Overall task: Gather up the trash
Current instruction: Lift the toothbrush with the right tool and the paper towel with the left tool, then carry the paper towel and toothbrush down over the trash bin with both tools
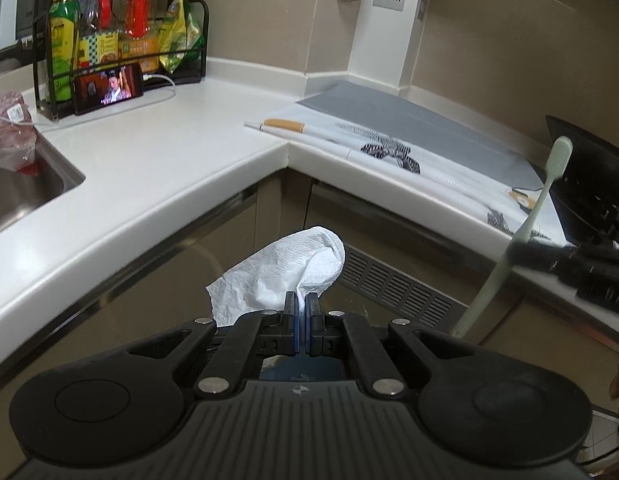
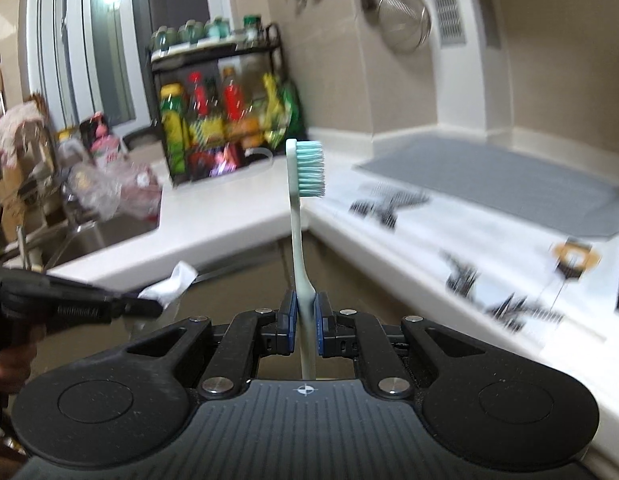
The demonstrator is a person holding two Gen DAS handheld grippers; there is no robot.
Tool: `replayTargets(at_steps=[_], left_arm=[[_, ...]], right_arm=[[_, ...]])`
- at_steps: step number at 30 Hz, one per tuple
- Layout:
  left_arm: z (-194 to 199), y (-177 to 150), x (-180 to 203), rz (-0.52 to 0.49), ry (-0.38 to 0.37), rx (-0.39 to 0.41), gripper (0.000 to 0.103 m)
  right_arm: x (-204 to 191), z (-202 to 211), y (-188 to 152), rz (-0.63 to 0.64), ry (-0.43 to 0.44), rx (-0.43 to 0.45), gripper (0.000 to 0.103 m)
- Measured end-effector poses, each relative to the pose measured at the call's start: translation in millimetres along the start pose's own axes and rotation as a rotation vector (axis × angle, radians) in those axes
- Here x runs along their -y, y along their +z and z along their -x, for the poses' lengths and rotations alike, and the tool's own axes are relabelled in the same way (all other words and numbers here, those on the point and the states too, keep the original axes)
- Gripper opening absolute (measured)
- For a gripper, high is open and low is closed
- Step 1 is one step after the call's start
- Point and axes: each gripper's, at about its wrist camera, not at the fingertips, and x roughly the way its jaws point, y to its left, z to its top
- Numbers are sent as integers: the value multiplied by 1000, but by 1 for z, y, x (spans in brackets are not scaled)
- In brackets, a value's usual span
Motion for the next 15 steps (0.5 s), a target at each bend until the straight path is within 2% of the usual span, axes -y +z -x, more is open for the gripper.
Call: replayTargets(at_steps=[6, 15], left_arm=[[-6, -7, 1, 0, 9, -31, 2], [-15, -11, 6, -12, 20, -58, 2]], right_arm=[[-12, -8, -18, 3, 19, -61, 11], [-22, -18, -27, 14, 32, -94, 11]])
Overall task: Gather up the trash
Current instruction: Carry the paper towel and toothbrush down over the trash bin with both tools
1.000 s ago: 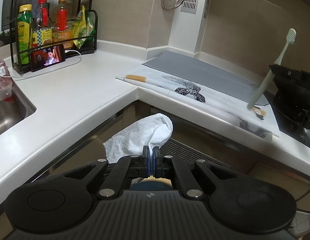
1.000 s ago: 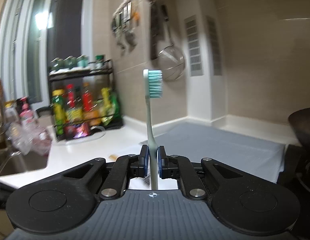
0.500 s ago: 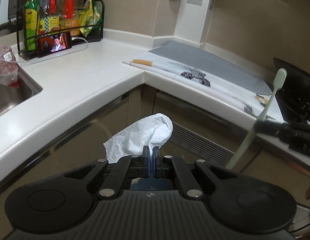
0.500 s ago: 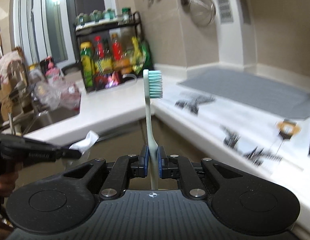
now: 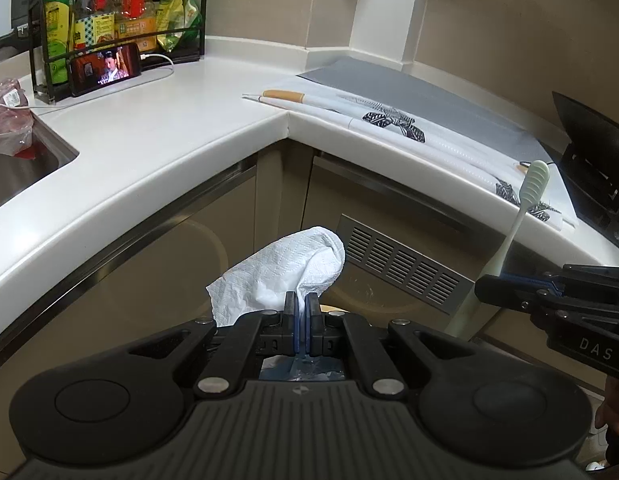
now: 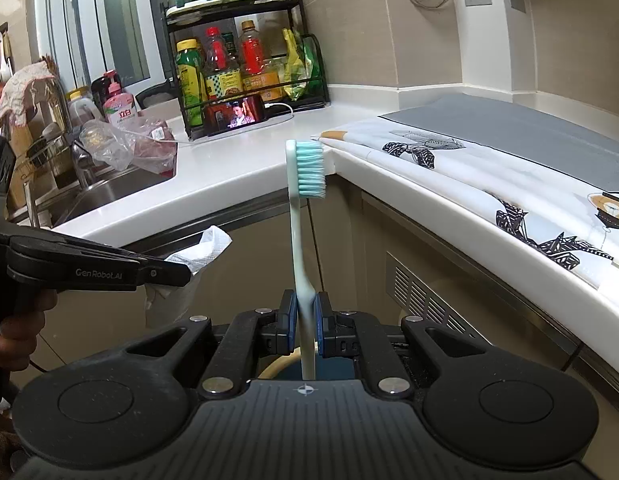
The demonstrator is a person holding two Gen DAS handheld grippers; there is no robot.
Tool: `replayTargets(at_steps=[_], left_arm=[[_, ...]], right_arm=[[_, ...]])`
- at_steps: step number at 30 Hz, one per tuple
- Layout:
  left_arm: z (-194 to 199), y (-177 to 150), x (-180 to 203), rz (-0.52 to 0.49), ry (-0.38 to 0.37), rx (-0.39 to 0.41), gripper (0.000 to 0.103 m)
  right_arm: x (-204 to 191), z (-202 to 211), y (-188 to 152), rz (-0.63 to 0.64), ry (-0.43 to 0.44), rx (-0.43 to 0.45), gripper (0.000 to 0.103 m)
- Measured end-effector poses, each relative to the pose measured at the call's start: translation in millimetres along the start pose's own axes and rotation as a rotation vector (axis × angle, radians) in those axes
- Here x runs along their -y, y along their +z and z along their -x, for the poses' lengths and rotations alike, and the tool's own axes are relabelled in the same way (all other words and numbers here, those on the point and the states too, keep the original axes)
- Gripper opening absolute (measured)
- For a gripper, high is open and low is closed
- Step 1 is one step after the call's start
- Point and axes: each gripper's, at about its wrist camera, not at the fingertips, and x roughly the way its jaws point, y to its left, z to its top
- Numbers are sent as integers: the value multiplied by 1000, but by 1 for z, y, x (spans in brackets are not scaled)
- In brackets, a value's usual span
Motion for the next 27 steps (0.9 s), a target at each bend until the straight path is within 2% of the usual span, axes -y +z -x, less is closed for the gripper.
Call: replayTargets(at_steps=[14, 27], left_arm=[[-16, -4, 3, -16, 29, -55, 2], [-60, -10, 5, -11, 59, -190, 2]], right_arm=[[2, -12, -8, -10, -4, -40, 11], [13, -44, -22, -52, -11, -136, 11]])
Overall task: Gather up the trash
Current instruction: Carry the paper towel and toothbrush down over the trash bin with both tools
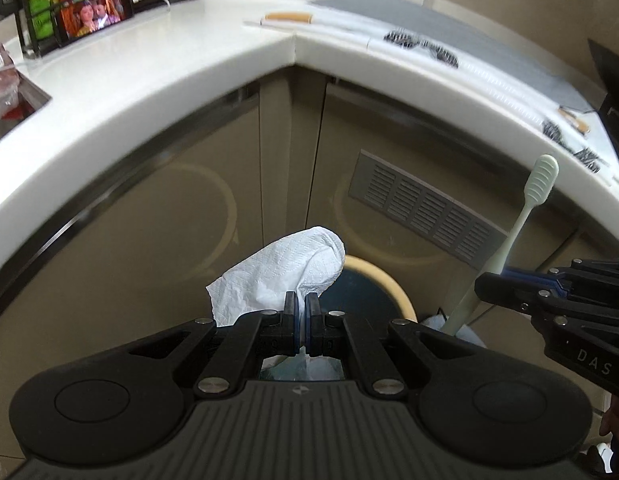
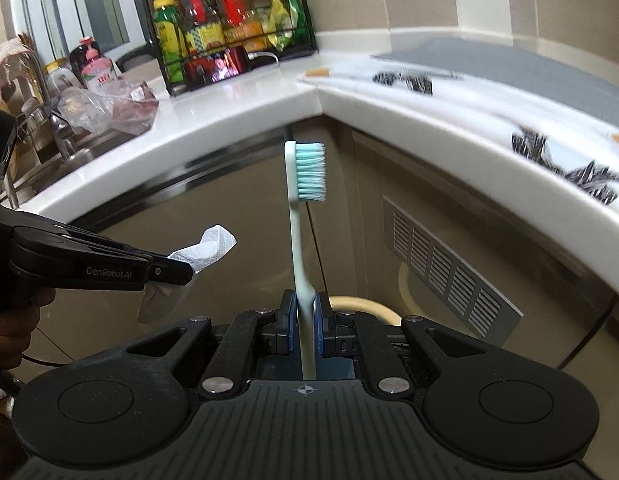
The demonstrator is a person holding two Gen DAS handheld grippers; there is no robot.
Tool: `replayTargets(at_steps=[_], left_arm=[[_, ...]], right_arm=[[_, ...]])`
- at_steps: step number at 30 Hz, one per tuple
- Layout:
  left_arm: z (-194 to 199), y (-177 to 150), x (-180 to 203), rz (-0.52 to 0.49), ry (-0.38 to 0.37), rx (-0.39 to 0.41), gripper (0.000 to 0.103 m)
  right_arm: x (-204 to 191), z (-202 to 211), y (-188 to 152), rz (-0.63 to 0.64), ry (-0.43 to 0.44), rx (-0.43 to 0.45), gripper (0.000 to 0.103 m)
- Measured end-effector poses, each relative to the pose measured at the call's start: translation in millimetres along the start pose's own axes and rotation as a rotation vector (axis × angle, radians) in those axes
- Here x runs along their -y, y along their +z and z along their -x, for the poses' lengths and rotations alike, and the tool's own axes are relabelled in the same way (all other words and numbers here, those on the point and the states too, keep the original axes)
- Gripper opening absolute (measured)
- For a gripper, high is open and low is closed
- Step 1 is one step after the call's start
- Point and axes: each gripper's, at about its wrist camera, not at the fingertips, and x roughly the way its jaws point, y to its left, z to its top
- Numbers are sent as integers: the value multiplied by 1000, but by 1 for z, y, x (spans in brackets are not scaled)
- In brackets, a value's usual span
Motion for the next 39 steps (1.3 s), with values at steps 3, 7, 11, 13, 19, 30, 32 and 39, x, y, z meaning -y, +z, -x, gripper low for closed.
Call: replayTargets(at_steps=[3, 7, 11, 13, 19, 30, 32, 39], left_arm=[[-14, 0, 0, 1, 4, -35, 2], [-33, -1, 0, 4, 10, -75, 2], [-53, -2, 0, 9, 12, -109, 2], [-63, -2, 0, 10, 14, -125, 2], [-96, -1, 2, 4, 25, -176, 2], [-141, -7, 2, -6, 39, -294, 2], [-150, -9, 2, -9, 41, -310, 2], [-178, -14, 3, -22, 47, -354, 2]], right_arm=[[3, -11, -4, -19, 5, -30, 11], [7, -28, -7, -34, 13, -70, 11], [8, -47, -8, -36, 14, -113, 11], [8, -55, -9, -30, 16, -131, 11], [10, -79, -12, -32, 11, -179, 11], [21, -120, -20, -67, -19, -263, 11], [23, -126, -20, -71, -21, -278, 11], [22, -143, -25, -68, -30, -320, 11]])
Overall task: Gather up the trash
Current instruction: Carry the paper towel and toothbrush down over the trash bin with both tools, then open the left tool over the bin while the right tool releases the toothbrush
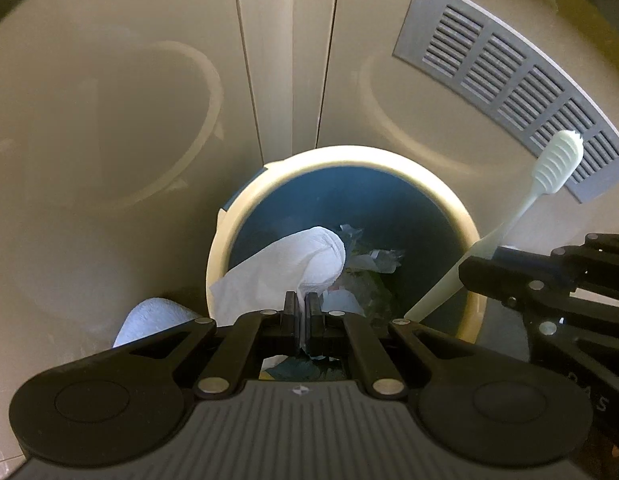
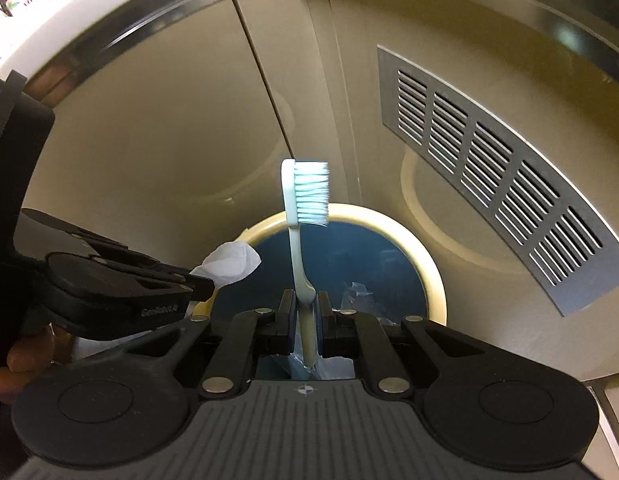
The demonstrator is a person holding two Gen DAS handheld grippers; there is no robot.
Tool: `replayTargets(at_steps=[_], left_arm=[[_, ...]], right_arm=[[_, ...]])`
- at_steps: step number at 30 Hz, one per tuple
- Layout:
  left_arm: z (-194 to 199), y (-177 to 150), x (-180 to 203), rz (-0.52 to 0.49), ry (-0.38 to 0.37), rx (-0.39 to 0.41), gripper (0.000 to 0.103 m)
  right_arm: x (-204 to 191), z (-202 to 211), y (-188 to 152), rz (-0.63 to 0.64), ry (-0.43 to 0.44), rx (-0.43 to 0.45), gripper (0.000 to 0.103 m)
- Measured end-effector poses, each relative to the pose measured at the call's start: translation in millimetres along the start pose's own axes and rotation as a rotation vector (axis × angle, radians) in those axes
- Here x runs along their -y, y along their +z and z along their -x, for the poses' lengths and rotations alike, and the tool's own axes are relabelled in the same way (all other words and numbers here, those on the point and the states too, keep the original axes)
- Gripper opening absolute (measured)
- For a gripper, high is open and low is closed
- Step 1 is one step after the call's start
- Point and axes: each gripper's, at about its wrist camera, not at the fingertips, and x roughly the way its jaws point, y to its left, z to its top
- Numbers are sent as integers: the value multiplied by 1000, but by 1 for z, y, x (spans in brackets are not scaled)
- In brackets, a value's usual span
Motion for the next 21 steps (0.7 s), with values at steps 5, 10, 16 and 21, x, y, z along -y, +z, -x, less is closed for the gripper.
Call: replayTargets(at_steps=[5, 10, 16, 21], left_arm=[[-14, 3, 4, -7, 14, -26, 2], [-24, 4, 5, -15, 20, -49, 2], [-34, 5, 8, -21, 29, -70, 2], [-39, 4, 10, -29, 43, -83, 2]], right_arm=[[0, -11, -2, 0, -9, -25, 11], [2, -23, 2, 0, -12, -48, 11], [3, -36, 3, -8, -38, -70, 11], [1, -47, 3, -23, -52, -91, 11]])
